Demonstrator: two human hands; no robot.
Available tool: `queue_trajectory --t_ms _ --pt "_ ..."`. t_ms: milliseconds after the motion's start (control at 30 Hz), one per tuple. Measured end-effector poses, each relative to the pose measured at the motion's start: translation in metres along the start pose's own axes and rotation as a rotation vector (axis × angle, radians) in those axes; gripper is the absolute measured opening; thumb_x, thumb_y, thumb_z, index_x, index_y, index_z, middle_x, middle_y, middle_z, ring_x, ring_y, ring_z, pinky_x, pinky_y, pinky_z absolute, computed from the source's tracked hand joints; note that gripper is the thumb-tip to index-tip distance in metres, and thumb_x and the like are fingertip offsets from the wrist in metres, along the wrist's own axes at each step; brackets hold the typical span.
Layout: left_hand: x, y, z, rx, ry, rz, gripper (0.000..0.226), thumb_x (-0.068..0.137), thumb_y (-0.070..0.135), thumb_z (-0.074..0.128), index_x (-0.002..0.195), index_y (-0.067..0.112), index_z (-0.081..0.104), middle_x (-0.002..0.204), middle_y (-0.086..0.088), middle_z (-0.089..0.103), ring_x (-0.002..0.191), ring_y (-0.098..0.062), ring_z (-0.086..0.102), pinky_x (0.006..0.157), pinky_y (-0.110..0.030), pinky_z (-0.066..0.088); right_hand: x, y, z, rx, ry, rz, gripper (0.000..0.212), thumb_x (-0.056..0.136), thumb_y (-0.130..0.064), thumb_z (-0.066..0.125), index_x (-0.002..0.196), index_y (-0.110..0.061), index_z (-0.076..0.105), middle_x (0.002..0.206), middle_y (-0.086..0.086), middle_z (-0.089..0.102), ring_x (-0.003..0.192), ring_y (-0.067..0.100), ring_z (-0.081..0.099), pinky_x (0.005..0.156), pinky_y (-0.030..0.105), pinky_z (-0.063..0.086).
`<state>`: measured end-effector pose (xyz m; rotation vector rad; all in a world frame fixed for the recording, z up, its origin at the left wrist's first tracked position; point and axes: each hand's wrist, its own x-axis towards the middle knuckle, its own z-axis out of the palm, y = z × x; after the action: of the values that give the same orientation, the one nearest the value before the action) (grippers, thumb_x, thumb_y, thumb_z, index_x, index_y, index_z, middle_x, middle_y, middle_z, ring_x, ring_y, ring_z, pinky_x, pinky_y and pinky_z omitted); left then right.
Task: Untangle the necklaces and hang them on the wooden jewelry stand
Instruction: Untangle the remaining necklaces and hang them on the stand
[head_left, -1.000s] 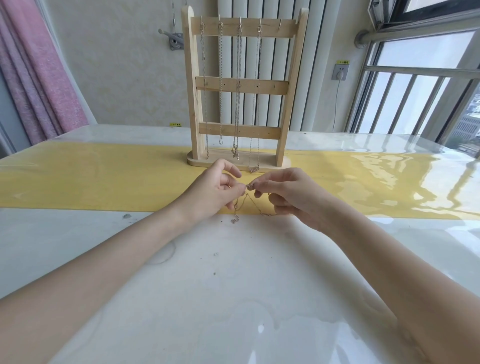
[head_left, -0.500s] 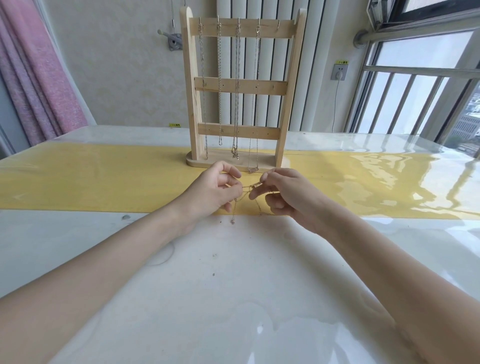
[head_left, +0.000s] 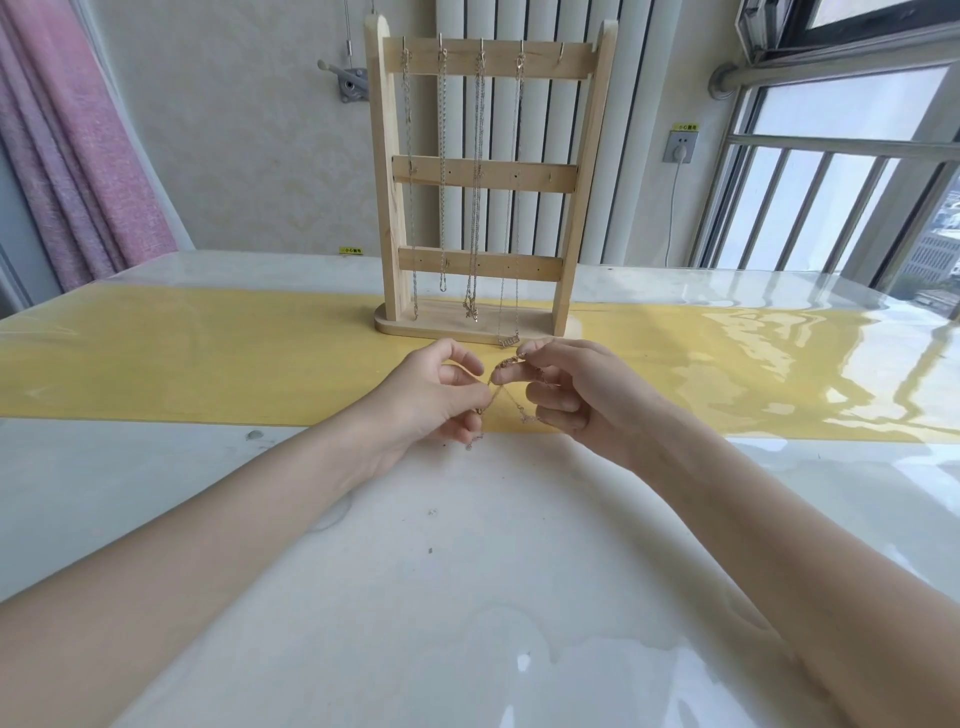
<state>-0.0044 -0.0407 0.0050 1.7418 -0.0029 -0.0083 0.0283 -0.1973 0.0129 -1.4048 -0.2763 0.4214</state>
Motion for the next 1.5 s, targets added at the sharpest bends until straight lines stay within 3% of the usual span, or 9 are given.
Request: queue_trajectory --t_ms 200,400,633,967,1100,1200,1267,1500 --pt "0.000 0.000 0.001 -0.043 -0.034 -0.050 0.014 0.088 -0.004 0.055 0.086 0.010 0.052 0.058 -0.001 0.052 0.041 -0.008 0.050 0.042 -0.017 0.044 0.002 0.000 0.000 -0.013 -0.045 0.037 0.019 0.095 -0.005 0.040 0.080 -0.016 0.046 0.068 0.002 0.051 0.041 0.008 0.021 0.034 0.016 0.015" --pt "0.001 -0.001 0.001 0.023 -0.011 -0.022 0.009 0.088 0.002 0.060 0.081 0.008 0.060 0.064 -0.002 0.050 0.042 -0.004 0.048 0.043 -0.016 0.044 0.001 -0.001 -0.004 -0.051 -0.042 0.016 0.017 0.096 -0.008 0.047 0.081 -0.015 0.048 0.071 0.000 0.051 0.043 0.007 0.022 0.034 0.015 0.017" --pt "-0.002 -0.002 -0.001 -0.001 -0.066 -0.079 0.007 0.088 0.005 0.061 0.094 0.004 0.066 0.057 0.000 0.049 0.041 -0.005 0.048 0.047 -0.014 0.046 0.003 -0.003 -0.009 0.011 0.011 0.036 0.018 0.095 -0.004 0.044 0.081 -0.015 0.048 0.070 0.001 0.051 0.040 0.007 0.024 0.033 0.015 0.018" --pt "0.000 -0.003 0.002 0.050 0.028 -0.040 0.012 0.089 0.006 0.059 0.079 0.013 0.060 0.057 -0.001 0.046 0.039 -0.007 0.047 0.054 -0.022 0.042 0.003 -0.004 -0.009 0.005 0.011 0.024 0.017 0.096 -0.007 0.045 0.081 -0.014 0.049 0.072 0.001 0.051 0.041 0.007 0.022 0.033 0.015 0.017" --pt "0.002 -0.004 0.004 -0.001 0.114 0.030 0.015 0.088 0.005 0.058 0.075 0.013 0.059 0.068 0.000 0.053 0.059 -0.009 0.052 0.059 -0.017 0.050 0.001 -0.004 -0.008 -0.010 0.039 0.022 0.015 0.097 -0.008 0.047 0.083 -0.013 0.050 0.076 0.002 0.049 0.041 0.007 0.022 0.034 0.015 0.016" --pt "0.003 -0.002 0.004 -0.202 0.083 -0.001 0.016 0.090 0.003 0.054 0.076 0.011 0.056 0.077 -0.003 0.058 0.075 -0.015 0.061 0.069 -0.017 0.053 0.002 -0.004 -0.007 -0.009 0.053 0.026 0.016 0.096 -0.008 0.048 0.082 -0.014 0.050 0.077 0.002 0.048 0.040 0.007 0.022 0.034 0.015 0.016" --pt "0.003 -0.001 0.003 -0.340 0.064 -0.044 0.016 0.090 0.001 0.054 0.076 0.009 0.055 0.078 -0.004 0.059 0.076 -0.015 0.063 0.067 -0.017 0.055 0.001 -0.004 -0.007 -0.009 0.057 0.032 0.017 0.096 -0.007 0.048 0.081 -0.014 0.050 0.077 0.002 0.048 0.040 0.007 0.022 0.034 0.015 0.015" --pt "0.005 -0.001 0.003 -0.276 0.148 -0.021 0.013 0.090 0.001 0.057 0.080 0.010 0.057 0.072 -0.001 0.050 0.055 -0.007 0.049 0.049 -0.013 0.046 0.000 -0.003 -0.006 -0.067 0.082 0.058 0.018 0.097 -0.010 0.049 0.080 -0.017 0.049 0.080 0.005 0.059 0.038 0.007 0.020 0.034 0.015 0.016"
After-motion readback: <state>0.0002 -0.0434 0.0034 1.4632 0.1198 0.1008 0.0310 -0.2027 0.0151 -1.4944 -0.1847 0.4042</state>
